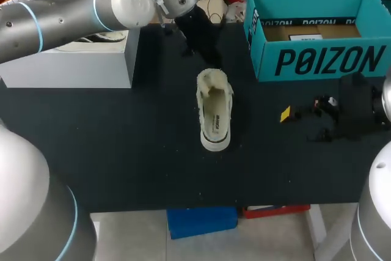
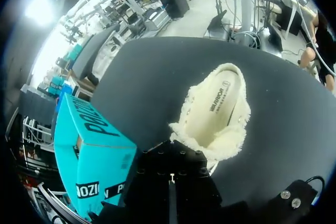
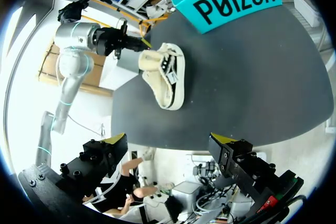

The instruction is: Take the shoe out of the shoebox, open the shoe tongue, remove and reinsert the insole, then place the shoe into the shoebox

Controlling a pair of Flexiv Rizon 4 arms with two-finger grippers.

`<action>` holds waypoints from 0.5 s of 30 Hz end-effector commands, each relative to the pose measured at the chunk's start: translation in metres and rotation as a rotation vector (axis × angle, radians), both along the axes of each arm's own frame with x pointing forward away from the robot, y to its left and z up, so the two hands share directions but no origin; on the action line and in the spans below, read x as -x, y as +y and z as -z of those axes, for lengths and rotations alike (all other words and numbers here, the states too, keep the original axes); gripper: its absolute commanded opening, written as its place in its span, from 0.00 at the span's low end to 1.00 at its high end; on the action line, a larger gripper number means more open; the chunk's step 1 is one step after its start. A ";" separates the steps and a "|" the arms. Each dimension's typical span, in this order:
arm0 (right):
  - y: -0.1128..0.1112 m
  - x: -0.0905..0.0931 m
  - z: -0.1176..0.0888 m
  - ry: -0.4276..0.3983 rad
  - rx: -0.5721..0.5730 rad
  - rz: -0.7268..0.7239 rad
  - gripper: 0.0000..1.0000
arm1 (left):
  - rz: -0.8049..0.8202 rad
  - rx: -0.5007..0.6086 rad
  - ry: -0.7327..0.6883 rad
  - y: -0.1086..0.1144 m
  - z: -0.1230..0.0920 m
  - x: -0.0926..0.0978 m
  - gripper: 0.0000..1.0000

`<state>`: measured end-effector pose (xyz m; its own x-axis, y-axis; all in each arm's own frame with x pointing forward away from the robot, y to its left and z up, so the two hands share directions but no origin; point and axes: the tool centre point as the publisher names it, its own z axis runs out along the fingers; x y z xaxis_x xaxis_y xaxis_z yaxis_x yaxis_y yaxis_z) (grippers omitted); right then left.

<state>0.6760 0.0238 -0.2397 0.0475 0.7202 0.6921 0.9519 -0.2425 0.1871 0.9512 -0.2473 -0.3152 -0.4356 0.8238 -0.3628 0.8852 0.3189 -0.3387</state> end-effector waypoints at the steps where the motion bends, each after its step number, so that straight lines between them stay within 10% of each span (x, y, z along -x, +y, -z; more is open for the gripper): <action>1: 0.000 0.000 0.000 0.001 0.002 0.000 1.00 | 0.033 -0.058 0.036 -0.005 0.007 0.008 0.00; 15: 0.000 0.000 0.000 0.001 0.002 0.000 1.00 | 0.099 -0.153 0.101 0.005 0.032 0.057 0.00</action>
